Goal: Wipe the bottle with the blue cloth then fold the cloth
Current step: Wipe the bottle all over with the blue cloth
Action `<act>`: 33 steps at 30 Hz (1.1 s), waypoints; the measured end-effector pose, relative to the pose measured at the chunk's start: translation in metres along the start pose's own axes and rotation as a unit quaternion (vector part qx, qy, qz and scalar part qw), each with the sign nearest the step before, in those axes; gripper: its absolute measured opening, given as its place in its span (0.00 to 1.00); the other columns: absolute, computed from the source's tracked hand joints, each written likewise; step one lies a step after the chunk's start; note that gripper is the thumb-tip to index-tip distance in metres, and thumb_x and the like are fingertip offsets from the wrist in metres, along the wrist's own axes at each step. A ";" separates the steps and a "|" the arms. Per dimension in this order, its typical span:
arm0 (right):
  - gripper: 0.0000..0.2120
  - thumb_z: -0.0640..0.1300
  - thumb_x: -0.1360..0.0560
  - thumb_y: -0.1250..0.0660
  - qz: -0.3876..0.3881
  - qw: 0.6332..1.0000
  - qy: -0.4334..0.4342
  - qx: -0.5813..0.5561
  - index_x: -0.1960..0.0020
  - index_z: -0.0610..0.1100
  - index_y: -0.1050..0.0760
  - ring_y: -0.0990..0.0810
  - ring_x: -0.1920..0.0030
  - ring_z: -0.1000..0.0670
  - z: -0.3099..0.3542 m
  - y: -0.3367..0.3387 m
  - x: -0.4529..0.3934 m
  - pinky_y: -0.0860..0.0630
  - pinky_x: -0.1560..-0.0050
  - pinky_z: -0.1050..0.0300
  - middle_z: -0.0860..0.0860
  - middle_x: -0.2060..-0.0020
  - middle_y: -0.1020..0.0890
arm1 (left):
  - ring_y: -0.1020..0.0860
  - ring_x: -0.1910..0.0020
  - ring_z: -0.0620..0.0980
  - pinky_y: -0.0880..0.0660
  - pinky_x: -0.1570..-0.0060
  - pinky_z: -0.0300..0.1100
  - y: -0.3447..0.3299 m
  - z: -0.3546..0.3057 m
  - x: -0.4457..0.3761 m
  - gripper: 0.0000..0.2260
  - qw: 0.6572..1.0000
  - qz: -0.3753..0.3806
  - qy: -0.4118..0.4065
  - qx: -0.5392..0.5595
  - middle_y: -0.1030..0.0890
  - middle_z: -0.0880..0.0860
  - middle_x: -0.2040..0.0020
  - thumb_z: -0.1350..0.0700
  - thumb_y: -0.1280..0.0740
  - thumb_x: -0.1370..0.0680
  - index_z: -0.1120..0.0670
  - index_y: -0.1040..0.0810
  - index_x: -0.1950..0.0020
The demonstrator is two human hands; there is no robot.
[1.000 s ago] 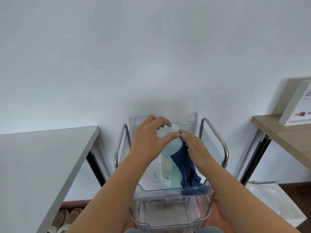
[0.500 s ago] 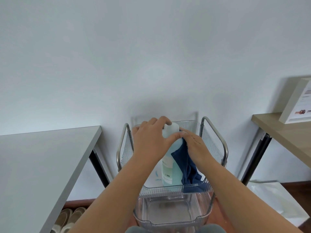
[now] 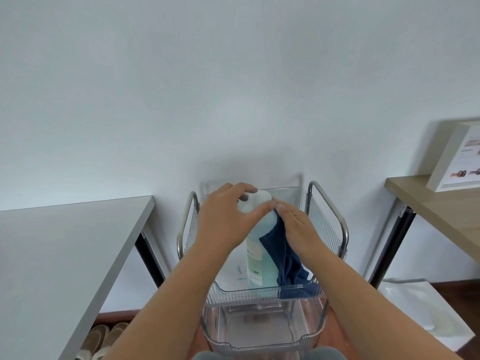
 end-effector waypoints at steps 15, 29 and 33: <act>0.18 0.43 0.17 0.47 0.004 1.000 0.025 0.018 0.41 0.57 0.21 0.19 0.43 0.54 0.004 0.000 -0.003 0.25 0.39 0.53 0.54 0.46 0.16 | 0.25 0.45 0.36 0.29 0.45 0.35 -0.014 0.007 -0.006 0.09 0.981 0.143 -0.040 0.122 0.20 0.40 0.46 0.49 0.31 0.23 0.41 0.21 0.43; 0.18 0.43 0.17 0.48 0.037 0.996 0.036 0.067 0.36 0.50 0.23 0.19 0.44 0.52 0.009 -0.002 -0.005 0.25 0.38 0.46 0.52 0.45 0.16 | 0.20 0.50 0.41 0.23 0.45 0.41 -0.018 0.000 -0.007 0.10 0.985 0.091 -0.042 0.142 0.18 0.44 0.49 0.53 0.26 0.26 0.47 0.20 0.46; 0.17 0.44 0.16 0.47 0.041 0.997 0.032 0.057 0.35 0.49 0.24 0.20 0.42 0.51 0.005 -0.003 -0.004 0.26 0.36 0.46 0.52 0.43 0.17 | 0.20 0.46 0.41 0.23 0.41 0.40 -0.017 0.004 -0.009 0.10 0.975 0.140 -0.048 0.168 0.18 0.44 0.45 0.55 0.27 0.24 0.47 0.20 0.44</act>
Point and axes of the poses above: each hand's wrist, its own x-axis away from the middle knuckle, its own y-axis out of the back of the hand, z = x × y, the point moved 7 cm from there along -x, towards the middle knuckle
